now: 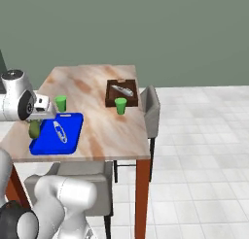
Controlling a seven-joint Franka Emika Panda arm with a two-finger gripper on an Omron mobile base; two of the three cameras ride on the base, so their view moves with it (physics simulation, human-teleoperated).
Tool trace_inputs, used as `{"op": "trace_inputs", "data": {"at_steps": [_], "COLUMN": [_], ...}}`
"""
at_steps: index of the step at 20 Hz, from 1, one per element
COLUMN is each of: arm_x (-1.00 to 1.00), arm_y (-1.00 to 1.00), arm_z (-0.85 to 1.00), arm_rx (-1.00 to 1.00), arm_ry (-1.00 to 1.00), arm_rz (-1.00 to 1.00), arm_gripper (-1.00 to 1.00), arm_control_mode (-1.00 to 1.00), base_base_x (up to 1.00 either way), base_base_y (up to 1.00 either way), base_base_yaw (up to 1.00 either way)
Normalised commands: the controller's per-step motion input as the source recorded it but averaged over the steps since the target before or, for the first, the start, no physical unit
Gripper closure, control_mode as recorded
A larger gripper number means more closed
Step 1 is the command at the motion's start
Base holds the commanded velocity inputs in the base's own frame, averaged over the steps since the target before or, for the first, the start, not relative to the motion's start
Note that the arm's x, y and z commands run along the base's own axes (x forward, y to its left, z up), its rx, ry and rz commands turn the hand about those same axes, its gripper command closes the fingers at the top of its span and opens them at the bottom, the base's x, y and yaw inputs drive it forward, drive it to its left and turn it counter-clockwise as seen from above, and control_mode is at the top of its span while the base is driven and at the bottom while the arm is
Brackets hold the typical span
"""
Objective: Gather the cucumber and lemon from the fridge and place them on a tray on the dining counter. Then gather the steak and fish from the fridge and place them on the other tray.
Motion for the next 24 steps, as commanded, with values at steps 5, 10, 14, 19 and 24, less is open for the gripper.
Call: {"op": "trace_inputs", "data": {"at_steps": [5, 10, 14, 19, 24], "arm_x": [0.45, 0.48, 0.46, 0.40, 0.29], "arm_y": [0.25, 0.13, 0.12, 0.18, 0.22], "arm_z": [-0.60, -0.46, -0.35, -0.22, -0.22], "arm_rx": [-0.06, -0.01, 0.00, 0.00, 0.00], "arm_ry": [-0.08, -0.06, -0.02, 0.00, 0.00], "arm_rz": [0.00, 0.01, 0.02, 0.04, 0.05], "arm_gripper": [1.00, 1.00, 1.00, 1.00, -1.00], "arm_control_mode": [-1.00, -1.00, -1.00, -1.00, -1.00], "base_base_x": [0.00, 0.00, 0.00, 0.00, 0.00], "base_base_y": [0.00, 0.00, 0.00, 0.00, 0.00], "base_base_yaw": [0.00, 0.00, 0.00, 0.00, 0.00]}}
